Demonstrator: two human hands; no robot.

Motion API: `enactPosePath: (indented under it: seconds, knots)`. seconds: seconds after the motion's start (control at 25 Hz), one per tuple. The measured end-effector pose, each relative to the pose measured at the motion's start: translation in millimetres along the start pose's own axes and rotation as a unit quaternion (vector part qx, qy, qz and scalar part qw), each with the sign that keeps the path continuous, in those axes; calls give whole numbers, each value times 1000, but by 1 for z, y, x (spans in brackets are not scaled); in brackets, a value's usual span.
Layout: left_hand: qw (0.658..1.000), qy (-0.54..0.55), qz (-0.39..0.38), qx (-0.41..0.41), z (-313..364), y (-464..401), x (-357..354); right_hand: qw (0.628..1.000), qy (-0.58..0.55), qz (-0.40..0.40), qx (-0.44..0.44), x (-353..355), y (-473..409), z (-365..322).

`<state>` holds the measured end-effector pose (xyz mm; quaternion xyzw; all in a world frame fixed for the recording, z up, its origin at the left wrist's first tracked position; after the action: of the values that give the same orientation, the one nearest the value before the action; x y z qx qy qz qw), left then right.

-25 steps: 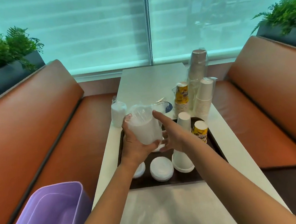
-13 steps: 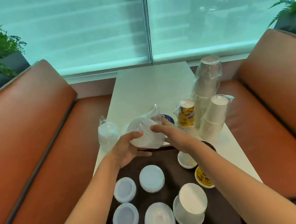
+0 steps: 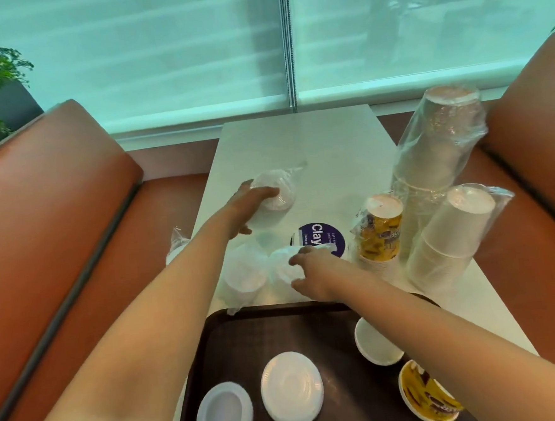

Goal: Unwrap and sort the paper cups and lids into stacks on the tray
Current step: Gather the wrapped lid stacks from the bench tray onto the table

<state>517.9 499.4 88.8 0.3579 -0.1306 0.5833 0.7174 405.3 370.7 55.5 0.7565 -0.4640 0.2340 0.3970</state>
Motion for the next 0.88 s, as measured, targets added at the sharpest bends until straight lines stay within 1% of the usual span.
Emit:
enactPosePath:
  seconds: [0.04, 0.12, 0.32, 0.44, 0.52, 0.6, 0.68, 0.8, 0.88]
  knots:
    - [999, -26, -20, 17, -5, -10, -4, 998, 60, -13, 8, -6, -2, 1]
    - [996, -49, -50, 48, -20, -27, -9, 994, 104, -10, 11, -11, -9, 7]
    - [986, -45, -101, 125, -40, -44, -17, 993, 117, -24, -5, -11, -17, 28]
    - [984, -37, -108, 140, -42, -46, -17, 994, 106, -24, -10, -15, -17, 32]
    - [988, -38, -69, 133, -44, -49, -15, 995, 98, -7, -6, -16, -15, 30]
    - [994, -49, -9, 99, -41, -49, -13, 995, 96, 19, 8, -13, -9, 24]
    - [996, -60, 30, 61, -34, -44, -11, 995, 83, 41, 27, -9, -1, 15]
    - [995, -70, 66, 25, -21, -31, -7, 998, 10, 43, 47, -9, 16, 3]
    - [991, -82, 106, 10, -12, -14, -3, 997, -35, 37, 54, -10, 32, 1]
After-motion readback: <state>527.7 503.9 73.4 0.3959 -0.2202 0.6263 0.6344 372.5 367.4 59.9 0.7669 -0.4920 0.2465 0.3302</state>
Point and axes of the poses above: each hand's wrist, its own y-axis away from the middle knuckle, its own x-axis out of the back of the hand, z = x × y, the point moved 3 cm from there along -y, towards the middle knuckle, and after that the axes turned 14 degrees about -y, right-handed, at the moved point
